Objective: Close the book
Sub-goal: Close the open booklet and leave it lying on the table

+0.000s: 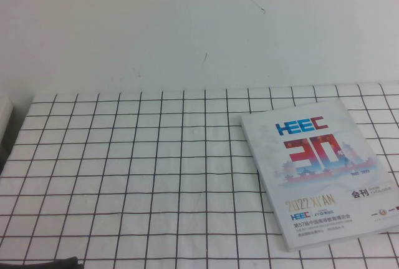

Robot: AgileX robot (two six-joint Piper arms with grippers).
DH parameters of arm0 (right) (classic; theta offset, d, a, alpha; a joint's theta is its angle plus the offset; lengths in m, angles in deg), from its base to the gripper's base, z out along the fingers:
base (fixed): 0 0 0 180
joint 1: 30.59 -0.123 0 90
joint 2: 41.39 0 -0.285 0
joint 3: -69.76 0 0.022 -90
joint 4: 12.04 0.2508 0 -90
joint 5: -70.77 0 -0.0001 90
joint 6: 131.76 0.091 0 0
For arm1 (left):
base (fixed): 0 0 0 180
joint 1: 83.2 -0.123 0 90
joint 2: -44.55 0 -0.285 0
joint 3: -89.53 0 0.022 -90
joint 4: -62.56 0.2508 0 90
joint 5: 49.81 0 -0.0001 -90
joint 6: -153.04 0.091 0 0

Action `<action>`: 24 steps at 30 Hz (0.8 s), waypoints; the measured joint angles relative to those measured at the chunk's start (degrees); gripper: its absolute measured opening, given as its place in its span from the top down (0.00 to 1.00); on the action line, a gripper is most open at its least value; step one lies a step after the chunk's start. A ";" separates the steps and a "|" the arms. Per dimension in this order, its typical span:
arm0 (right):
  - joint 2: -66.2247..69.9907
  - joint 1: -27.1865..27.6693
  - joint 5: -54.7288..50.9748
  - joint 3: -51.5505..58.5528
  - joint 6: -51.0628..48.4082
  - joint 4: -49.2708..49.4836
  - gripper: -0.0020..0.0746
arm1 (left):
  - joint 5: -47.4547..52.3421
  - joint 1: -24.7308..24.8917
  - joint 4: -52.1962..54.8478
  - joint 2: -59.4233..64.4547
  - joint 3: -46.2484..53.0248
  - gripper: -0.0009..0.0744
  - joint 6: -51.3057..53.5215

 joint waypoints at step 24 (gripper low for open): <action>0.00 0.00 -0.48 0.00 0.00 0.00 0.98 | -13.42 -22.03 12.64 -22.29 28.08 0.99 -8.35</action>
